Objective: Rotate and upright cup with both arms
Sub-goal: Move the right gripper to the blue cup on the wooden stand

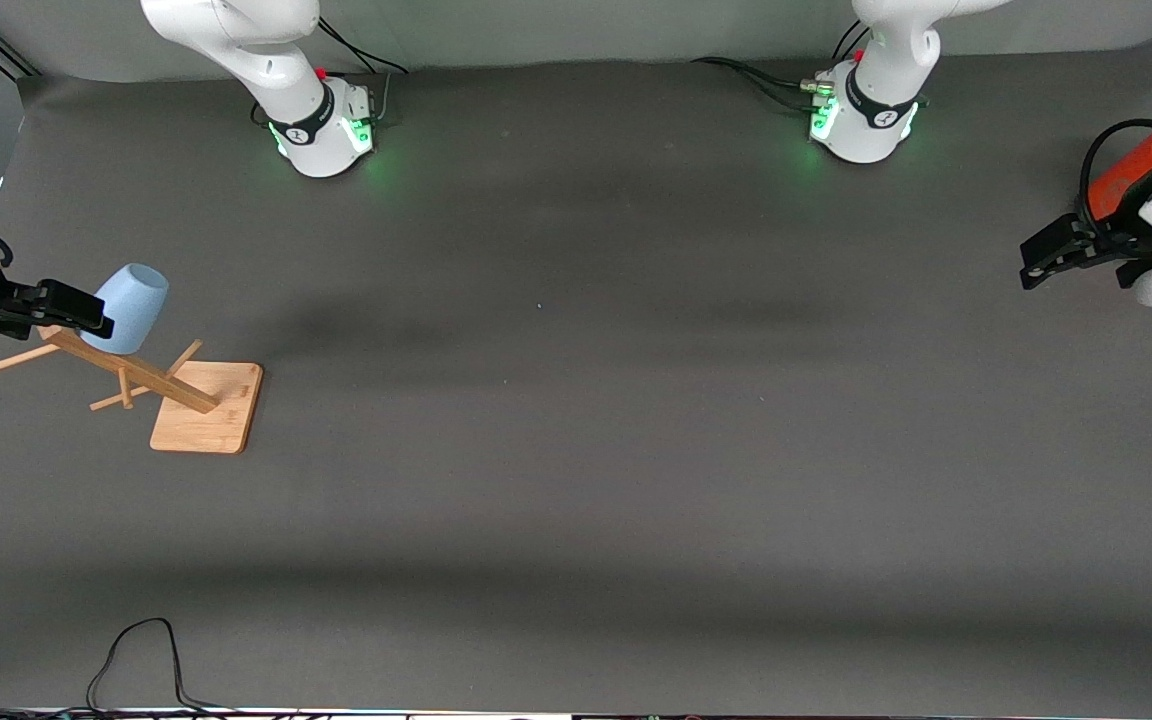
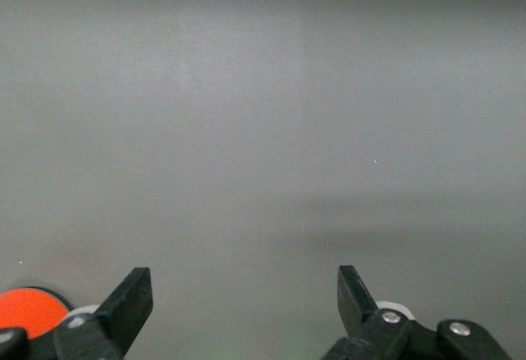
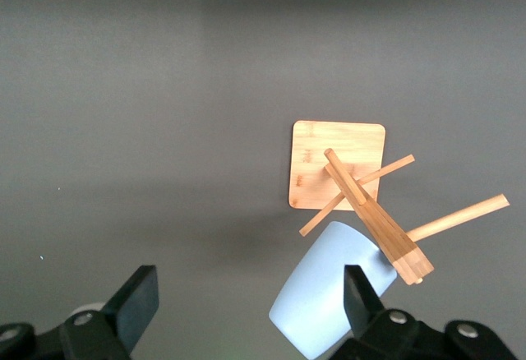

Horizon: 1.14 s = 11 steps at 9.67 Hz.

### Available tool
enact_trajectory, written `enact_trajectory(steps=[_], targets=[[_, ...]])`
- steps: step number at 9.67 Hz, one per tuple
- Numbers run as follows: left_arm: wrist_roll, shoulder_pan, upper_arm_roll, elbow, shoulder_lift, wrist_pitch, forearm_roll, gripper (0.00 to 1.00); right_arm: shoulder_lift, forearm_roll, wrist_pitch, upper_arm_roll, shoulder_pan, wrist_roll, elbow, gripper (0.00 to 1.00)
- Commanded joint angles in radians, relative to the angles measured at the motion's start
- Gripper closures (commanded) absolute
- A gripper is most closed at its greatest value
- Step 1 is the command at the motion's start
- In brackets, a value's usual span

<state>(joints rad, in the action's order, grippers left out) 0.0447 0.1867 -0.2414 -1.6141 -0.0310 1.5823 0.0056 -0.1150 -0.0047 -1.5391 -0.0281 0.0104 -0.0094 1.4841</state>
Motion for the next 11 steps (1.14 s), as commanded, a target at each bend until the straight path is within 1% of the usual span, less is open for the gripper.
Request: enact_trajectory(steps=[1, 3, 5, 7, 10, 11], targets=[[0.003, 0.000, 0.001, 0.014, 0.008, -0.006, 0.007, 0.00, 0.009, 0.021, -0.004, -0.010, -0.007, -0.009, 0.008, 0.00], [0.009, 0.000, -0.001, 0.019, 0.023, 0.020, 0.004, 0.00, 0.012, 0.026, -0.004, -0.010, -0.009, -0.007, 0.008, 0.00], [0.018, -0.009, -0.002, 0.020, 0.017, 0.001, 0.002, 0.00, 0.008, 0.026, -0.004, -0.010, -0.009, -0.007, 0.005, 0.00], [0.020, -0.013, -0.006, 0.022, 0.017, 0.010, 0.004, 0.00, 0.012, 0.015, 0.002, -0.015, 0.000, -0.026, 0.015, 0.00], [0.018, -0.013, -0.006, 0.022, 0.017, 0.016, 0.002, 0.00, 0.119, 0.009, -0.004, -0.107, -0.001, -0.032, 0.137, 0.00], [0.020, -0.013, -0.006, 0.022, 0.019, 0.018, 0.001, 0.00, 0.151, -0.004, -0.003, -0.124, -0.003, -0.032, 0.166, 0.00]])
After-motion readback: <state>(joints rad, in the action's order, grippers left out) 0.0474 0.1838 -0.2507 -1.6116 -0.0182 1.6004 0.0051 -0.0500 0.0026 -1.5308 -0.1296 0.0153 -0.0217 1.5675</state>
